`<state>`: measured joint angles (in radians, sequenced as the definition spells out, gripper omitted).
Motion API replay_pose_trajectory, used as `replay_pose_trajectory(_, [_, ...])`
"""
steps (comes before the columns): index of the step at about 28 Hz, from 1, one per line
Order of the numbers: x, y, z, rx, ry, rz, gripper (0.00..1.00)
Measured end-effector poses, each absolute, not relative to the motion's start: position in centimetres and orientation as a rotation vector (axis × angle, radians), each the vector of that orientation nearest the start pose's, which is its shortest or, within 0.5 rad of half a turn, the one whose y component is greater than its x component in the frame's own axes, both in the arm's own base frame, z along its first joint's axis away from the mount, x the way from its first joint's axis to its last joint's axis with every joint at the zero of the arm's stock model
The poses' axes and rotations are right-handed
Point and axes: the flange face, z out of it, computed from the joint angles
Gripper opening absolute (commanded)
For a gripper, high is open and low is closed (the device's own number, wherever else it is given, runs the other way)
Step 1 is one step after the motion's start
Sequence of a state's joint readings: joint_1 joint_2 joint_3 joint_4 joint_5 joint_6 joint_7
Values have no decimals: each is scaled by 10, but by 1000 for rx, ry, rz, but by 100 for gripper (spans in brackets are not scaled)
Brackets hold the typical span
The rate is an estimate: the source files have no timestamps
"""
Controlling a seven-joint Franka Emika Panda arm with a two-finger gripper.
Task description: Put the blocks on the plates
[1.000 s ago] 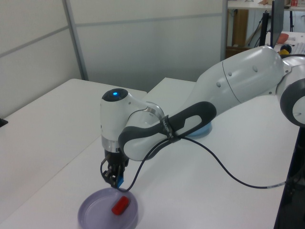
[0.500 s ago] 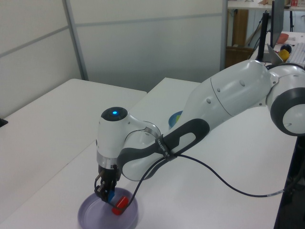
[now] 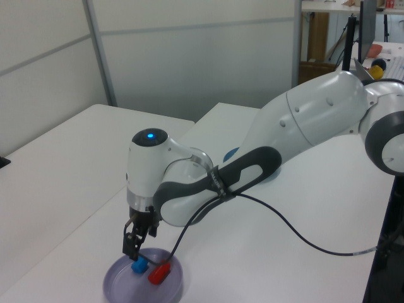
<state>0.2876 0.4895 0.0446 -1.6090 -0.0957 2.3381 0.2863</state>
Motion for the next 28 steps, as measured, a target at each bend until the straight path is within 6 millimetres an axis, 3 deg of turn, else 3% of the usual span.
replay_pose_trajectory(4, [665, 204, 386, -3142, -110, -310, 100])
replay_pose_trajectory(13, [652, 133, 443, -3231, 62, -140, 100])
replay_pose_trajectory(20, [628, 87, 496, -3247, 176, -36, 100])
replay_pose_trajectory(28, [595, 17, 573, -3222, 266, -84, 100])
